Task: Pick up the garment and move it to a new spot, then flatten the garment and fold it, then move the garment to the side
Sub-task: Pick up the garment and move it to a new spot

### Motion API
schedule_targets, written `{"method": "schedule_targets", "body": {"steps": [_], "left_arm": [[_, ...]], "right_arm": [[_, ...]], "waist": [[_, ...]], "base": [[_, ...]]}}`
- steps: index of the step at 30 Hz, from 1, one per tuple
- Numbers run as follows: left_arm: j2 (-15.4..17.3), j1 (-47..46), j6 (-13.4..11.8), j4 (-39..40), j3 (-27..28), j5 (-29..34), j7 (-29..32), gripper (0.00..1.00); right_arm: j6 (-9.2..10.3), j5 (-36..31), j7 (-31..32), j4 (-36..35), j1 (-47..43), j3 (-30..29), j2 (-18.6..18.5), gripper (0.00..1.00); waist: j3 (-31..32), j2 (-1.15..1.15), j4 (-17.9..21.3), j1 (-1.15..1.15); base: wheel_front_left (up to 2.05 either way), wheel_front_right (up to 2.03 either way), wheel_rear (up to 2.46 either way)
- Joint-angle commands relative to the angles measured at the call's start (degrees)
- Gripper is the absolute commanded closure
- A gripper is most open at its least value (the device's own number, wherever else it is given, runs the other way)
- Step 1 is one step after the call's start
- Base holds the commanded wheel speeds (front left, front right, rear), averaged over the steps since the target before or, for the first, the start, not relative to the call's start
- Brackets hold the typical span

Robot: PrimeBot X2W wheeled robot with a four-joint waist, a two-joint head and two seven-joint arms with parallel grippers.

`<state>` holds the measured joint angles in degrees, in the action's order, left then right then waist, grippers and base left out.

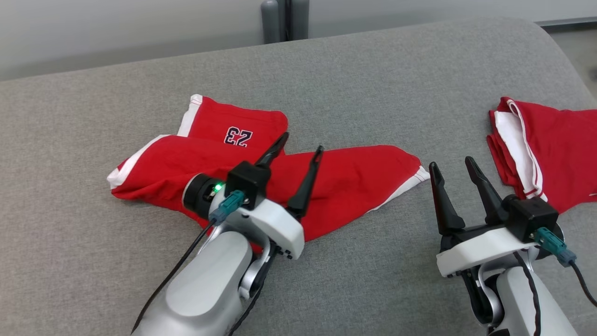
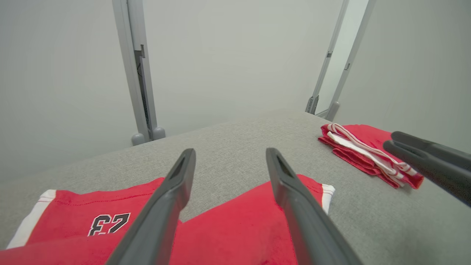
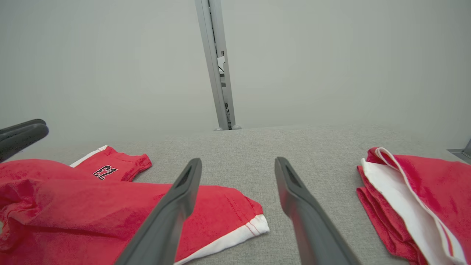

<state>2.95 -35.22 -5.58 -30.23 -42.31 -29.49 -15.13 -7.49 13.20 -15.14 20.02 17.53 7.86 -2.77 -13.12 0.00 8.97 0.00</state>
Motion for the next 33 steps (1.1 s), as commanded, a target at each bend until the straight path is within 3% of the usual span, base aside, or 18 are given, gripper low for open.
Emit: {"method": "schedule_targets", "body": {"steps": [1,10,14,24,33], "left_arm": [[0.5,1.29,-0.34,0.07,1.62,1.04,0.0,0.0],[2.61,16.78,-1.13,4.57,19.03,7.46,0.01,0.0],[2.12,23.13,-0.9,7.12,26.8,9.74,0.01,0.0],[0.82,35.45,1.06,11.34,39.86,14.91,0.01,0.0],[0.12,41.92,2.98,13.01,45.88,16.93,0.01,0.0]], "right_arm": [[0.0,-0.37,0.03,0.13,-0.53,-0.24,-0.35,0.0],[0.0,-1.65,0.03,1.32,-3.28,-0.88,-0.32,0.0],[0.0,-2.13,0.03,1.78,-5.2,-1.29,-0.31,0.0],[0.0,-2.99,0.03,3.43,-9.09,-1.36,-0.34,0.0],[0.0,-2.68,0.03,3.94,-10.87,-1.83,-0.33,0.0]], "waist": [[1.02,0.0,-1.12,0.0],[5.98,0.0,-4.06,0.0],[8.28,0.0,-5.14,0.0],[12.57,0.0,-6.13,0.0],[13.24,0.0,-6.28,0.0]], "base": [[0.0,0.0,0.0],[0.0,0.0,0.0],[0.0,0.0,0.0],[0.0,0.0,0.0],[0.0,0.0,0.0]]}}
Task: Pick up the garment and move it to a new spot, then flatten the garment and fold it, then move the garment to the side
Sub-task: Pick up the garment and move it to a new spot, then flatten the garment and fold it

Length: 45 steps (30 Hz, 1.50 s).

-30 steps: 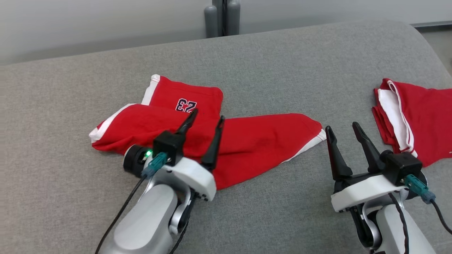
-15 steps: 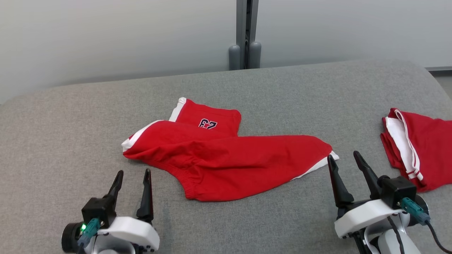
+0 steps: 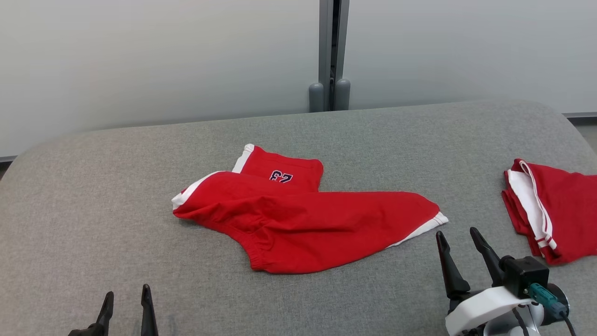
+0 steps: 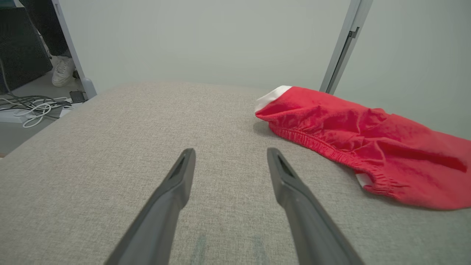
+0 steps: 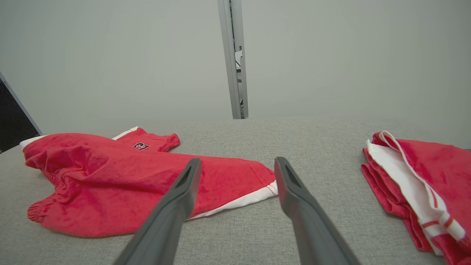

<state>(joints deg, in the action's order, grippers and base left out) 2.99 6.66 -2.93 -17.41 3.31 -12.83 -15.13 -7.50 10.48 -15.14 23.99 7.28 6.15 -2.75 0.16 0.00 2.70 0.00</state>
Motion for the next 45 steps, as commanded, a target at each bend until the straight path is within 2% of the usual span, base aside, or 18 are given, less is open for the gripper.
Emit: {"method": "schedule_targets", "body": {"steps": [1,7,16,25,32,33,34,35,45], "left_arm": [[0.1,0.13,0.52,0.13,0.52,0.36,0.01,0.0],[0.0,-2.07,2.05,-0.3,-2.21,-1.96,0.01,0.0],[0.05,-9.72,6.71,-5.0,-13.11,-7.55,0.01,0.0],[0.11,-15.76,8.8,-11.36,-20.25,-15.66,0.01,0.0],[-0.03,-16.96,9.01,-12.87,-21.23,-16.41,0.04,0.0],[-0.05,-17.35,9.22,-12.38,-21.31,-15.93,0.04,0.19],[-0.06,-17.53,9.26,-12.1,-21.45,-15.67,0.04,0.85],[-0.06,-17.5,9.33,-11.93,-21.51,-15.7,0.03,1.0],[0.03,-15.72,9.99,-6.66,-23.14,-13.19,0.0,1.0]], "right_arm": [[0.01,0.04,0.03,-0.07,-0.62,-0.19,-0.34,0.0],[0.01,0.06,0.03,-0.38,0.41,-0.2,-0.34,0.0],[0.01,-0.42,0.03,-0.96,2.81,0.35,-0.35,0.0],[0.02,-1.22,0.03,-1.62,5.92,-0.13,-0.34,0.0],[0.02,-0.71,0.03,-2.09,6.21,-0.47,-0.33,0.0],[0.02,-0.45,0.03,-2.2,6.46,-0.56,-0.34,0.0],[0.02,-0.36,0.03,-2.16,6.52,-0.5,-0.34,0.0],[0.02,-0.4,0.03,-2.08,6.48,-0.4,-0.34,0.0],[0.02,0.24,0.03,-0.67,4.65,-0.87,-0.34,0.0]], "waist": [[-0.11,0.0,-0.01,0.0],[-1.27,0.0,0.48,0.0],[-7.8,0.0,2.55,0.0],[-12.42,0.0,6.04,0.0],[-13.48,0.0,6.76,0.0],[-13.69,0.0,6.67,0.0],[-13.69,0.0,6.57,0.0],[-13.59,0.0,6.42,0.0],[-8.72,0.0,3.31,0.0]], "base": [[0.0,0.0,0.0],[0.0,0.0,0.0],[0.0,0.0,0.0],[0.0,0.0,0.0],[0.0,0.0,0.0],[0.0,0.0,0.0],[0.0,0.0,0.0],[0.0,0.0,0.0],[0.0,0.0,0.0]]}}
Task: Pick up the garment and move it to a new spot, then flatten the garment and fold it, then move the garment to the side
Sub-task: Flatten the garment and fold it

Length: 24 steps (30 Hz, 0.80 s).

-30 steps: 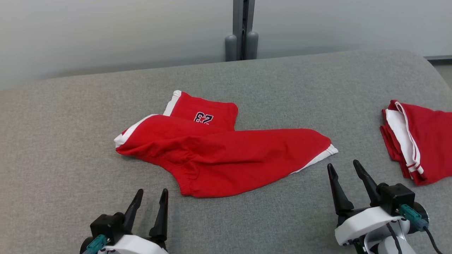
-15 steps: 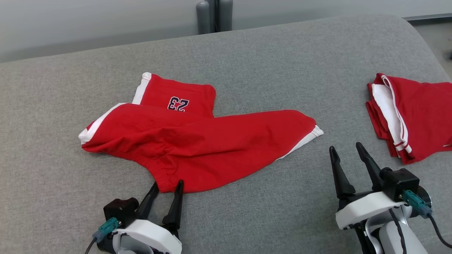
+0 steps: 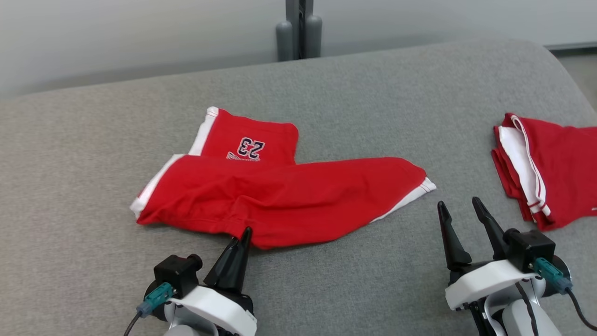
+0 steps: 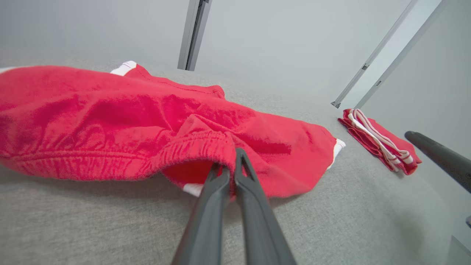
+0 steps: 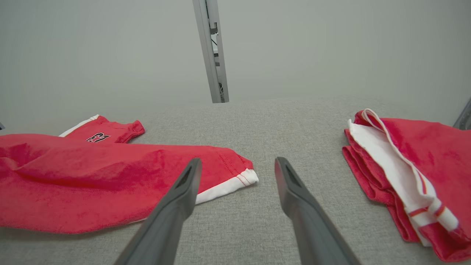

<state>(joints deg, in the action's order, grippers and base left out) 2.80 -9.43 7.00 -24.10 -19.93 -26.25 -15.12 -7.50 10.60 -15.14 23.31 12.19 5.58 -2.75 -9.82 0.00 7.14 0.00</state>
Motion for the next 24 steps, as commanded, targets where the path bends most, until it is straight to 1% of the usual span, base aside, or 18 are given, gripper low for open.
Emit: {"method": "schedule_targets", "body": {"steps": [1,8,11,13,16,18,24], "left_arm": [[0.23,0.61,0.15,0.83,-0.21,0.31,0.0,1.0],[0.24,1.68,0.4,8.82,-1.87,1.47,-0.02,1.0],[0.27,2.07,0.37,11.6,-1.18,1.62,-0.01,1.0],[0.25,1.67,-0.37,12.4,-0.07,2.46,0.0,1.0],[0.24,0.69,-1.37,11.65,2.1,3.48,0.0,1.0],[0.23,-0.05,-2.17,9.78,3.57,4.87,-0.01,1.0],[0.59,-4.79,-4.71,0.8,7.88,8.56,0.0,1.0]], "right_arm": [[0.02,0.21,0.03,0.23,-0.54,-0.37,-0.37,0.0],[0.01,0.98,0.03,1.04,-2.72,-1.39,-0.37,0.0],[0.01,1.05,0.03,1.16,-3.25,-1.58,-0.34,0.0],[0.01,1.32,0.03,1.11,-3.12,-1.44,-0.36,0.0],[0.01,1.57,0.03,0.85,-2.54,-0.88,-0.36,0.0],[0.01,1.69,0.03,0.51,-2.11,-0.35,-0.36,0.0],[0.01,1.06,0.03,0.62,-0.59,0.21,-0.36,0.0]], "waist": [[1.99,0.0,-1.61,0.0],[6.1,0.0,-5.32,0.0],[6.57,0.0,-6.35,0.0],[6.46,0.0,-6.63,0.0],[5.8,0.0,-6.47,0.0],[5.06,0.0,-5.96,0.0],[1.65,0.0,-3.38,0.0]], "base": [[0.0,0.0,0.0],[0.0,0.0,0.0],[0.0,0.0,0.0],[0.0,0.0,0.0],[0.0,0.0,0.0],[0.0,0.0,0.0],[0.0,0.0,0.0]]}}
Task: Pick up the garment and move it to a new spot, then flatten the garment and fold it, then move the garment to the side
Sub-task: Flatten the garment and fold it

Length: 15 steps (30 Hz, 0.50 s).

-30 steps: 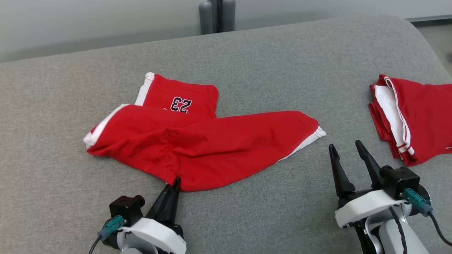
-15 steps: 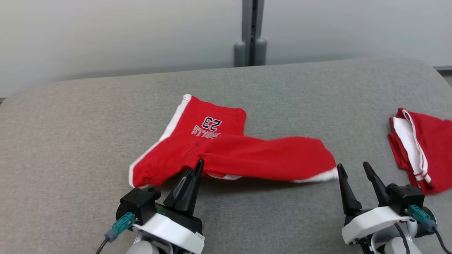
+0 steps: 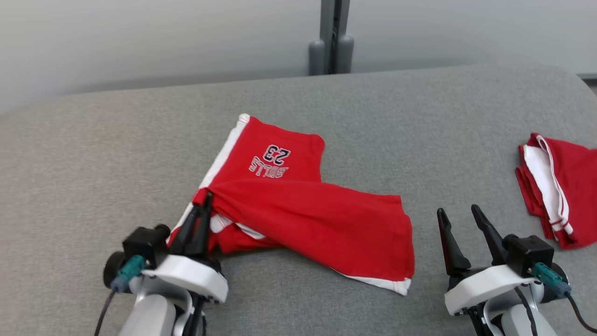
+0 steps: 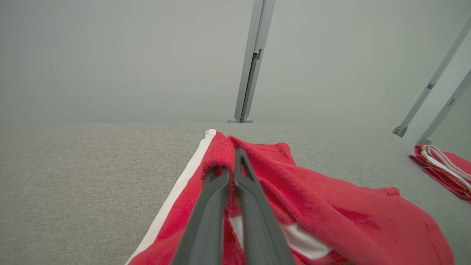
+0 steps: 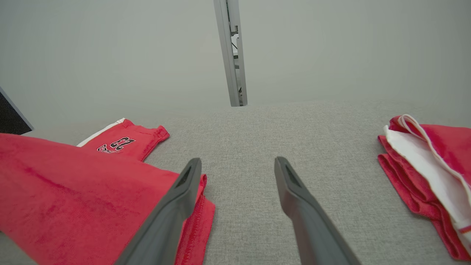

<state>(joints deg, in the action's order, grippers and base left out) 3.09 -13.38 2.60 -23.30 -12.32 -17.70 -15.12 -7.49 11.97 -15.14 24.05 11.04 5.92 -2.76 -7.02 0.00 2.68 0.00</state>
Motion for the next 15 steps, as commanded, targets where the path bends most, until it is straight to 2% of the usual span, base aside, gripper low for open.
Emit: {"method": "schedule_targets", "body": {"steps": [1,7,8,9,10,15], "left_arm": [[0.46,-1.8,-1.01,-1.78,1.14,0.52,0.01,1.0],[1.5,-7.05,-3.36,-13.04,3.86,2.53,0.0,1.0],[1.65,-7.76,-3.71,-14.59,4.08,3.0,-0.01,0.93],[1.62,-8.27,-3.72,-16.3,4.56,2.64,0.0,0.5],[1.7,-8.74,-3.83,-17.78,4.87,2.66,0.0,0.0],[1.5,-9.47,-4.15,-20.01,6.29,3.1,-0.01,0.0]], "right_arm": [[0.0,-0.47,0.03,-0.21,0.78,0.0,-0.32,0.0],[0.0,-0.51,0.03,-0.2,1.97,0.69,-0.31,0.0],[0.0,-0.6,0.03,-0.12,2.06,0.73,-0.33,0.0],[0.01,-0.63,0.03,-0.2,2.09,0.76,-0.34,0.0],[0.0,-0.69,0.03,-0.22,2.1,0.87,-0.32,0.0],[0.0,-0.83,0.03,0.18,1.9,1.47,-0.35,0.0]], "waist": [[-1.78,0.0,1.55,0.0],[-4.63,0.0,3.9,0.0],[-4.85,0.0,4.07,0.0],[-4.98,0.0,4.15,0.0],[-5.06,0.0,4.22,0.0],[-4.46,0.0,4.04,0.0]], "base": [[0.0,0.0,0.0],[0.0,0.0,0.0],[0.0,0.0,0.0],[0.0,0.0,0.0],[0.0,0.0,0.0],[0.0,0.0,0.0]]}}
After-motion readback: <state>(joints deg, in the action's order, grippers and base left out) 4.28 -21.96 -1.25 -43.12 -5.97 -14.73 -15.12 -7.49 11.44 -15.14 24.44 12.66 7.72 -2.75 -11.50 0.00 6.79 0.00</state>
